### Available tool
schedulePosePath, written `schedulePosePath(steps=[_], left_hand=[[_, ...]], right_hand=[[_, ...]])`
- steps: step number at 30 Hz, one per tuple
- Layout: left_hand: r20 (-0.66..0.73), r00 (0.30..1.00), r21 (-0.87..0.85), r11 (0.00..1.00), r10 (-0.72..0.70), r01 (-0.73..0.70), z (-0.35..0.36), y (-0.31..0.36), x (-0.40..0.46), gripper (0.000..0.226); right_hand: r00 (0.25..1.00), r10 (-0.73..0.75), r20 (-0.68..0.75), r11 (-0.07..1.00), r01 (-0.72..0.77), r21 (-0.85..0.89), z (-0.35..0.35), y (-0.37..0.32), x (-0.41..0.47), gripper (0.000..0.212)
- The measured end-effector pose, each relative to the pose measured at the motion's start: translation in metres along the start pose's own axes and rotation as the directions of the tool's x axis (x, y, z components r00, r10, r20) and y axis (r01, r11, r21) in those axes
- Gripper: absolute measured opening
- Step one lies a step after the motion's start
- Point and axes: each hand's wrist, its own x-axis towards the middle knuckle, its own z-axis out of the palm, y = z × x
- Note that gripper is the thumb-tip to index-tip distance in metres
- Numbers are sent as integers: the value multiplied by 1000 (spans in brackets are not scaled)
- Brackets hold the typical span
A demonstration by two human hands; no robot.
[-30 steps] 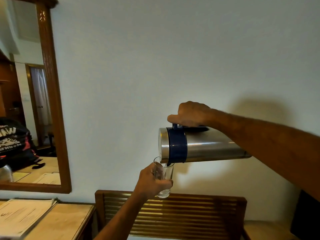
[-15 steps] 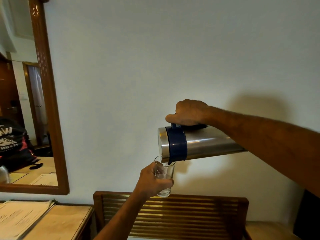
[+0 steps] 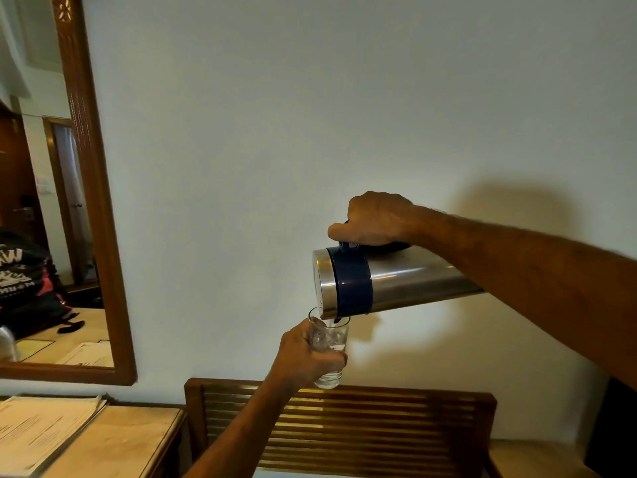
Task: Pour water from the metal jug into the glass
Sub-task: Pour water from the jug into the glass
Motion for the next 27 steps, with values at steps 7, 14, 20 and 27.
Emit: schedulePosePath(steps=[7, 14, 20, 27], left_hand=[[7, 1000, -4, 1000, 22, -22, -4, 1, -2, 55], [-10, 1000, -20, 1000, 4, -4, -10, 3, -5, 54], [-24, 1000, -18, 1000, 3, -3, -24, -1, -5, 54], [-53, 998, -85, 996, -20, 16, -22, -11, -7, 39]], right_hand=[[1000, 6, -12, 1000, -6, 14, 3, 0, 3, 59], [997, 72, -33, 994, -69, 83, 6, 5, 1, 56], [970, 236, -49, 908, -202, 366, 25, 26, -19, 55], [848, 528, 50, 462, -335, 821, 99, 50, -70, 39]])
